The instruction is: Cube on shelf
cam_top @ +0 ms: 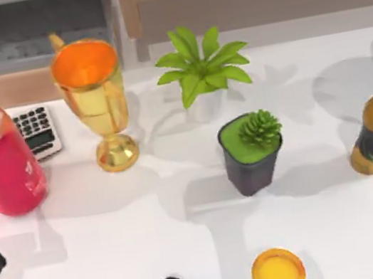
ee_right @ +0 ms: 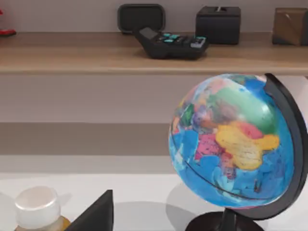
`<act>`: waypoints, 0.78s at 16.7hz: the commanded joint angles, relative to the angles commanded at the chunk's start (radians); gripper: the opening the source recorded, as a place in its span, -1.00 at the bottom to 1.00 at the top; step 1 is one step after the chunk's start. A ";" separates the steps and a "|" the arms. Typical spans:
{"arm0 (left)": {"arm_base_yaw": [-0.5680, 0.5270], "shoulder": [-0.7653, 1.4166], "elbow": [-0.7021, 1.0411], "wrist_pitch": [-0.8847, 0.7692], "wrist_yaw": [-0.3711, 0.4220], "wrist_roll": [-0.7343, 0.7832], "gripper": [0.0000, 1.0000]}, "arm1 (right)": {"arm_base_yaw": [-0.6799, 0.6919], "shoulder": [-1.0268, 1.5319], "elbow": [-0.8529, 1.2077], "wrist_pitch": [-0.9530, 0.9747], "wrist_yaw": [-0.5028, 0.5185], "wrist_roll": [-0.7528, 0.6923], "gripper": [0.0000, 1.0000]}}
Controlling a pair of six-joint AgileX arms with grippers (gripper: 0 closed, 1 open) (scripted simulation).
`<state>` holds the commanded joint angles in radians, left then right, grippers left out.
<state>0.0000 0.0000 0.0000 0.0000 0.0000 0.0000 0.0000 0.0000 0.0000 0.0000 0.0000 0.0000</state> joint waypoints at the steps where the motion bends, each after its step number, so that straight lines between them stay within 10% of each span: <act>1: 0.000 0.000 0.000 0.000 0.000 0.000 1.00 | 0.000 0.000 0.000 0.000 0.000 0.000 1.00; 13: 0.096 0.537 0.241 0.258 0.145 0.353 1.00 | 0.000 0.000 0.000 0.000 0.000 0.000 1.00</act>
<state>0.0959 0.5369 0.2411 0.2583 0.1452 0.3528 0.0000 0.0000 0.0000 0.0000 0.0000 0.0000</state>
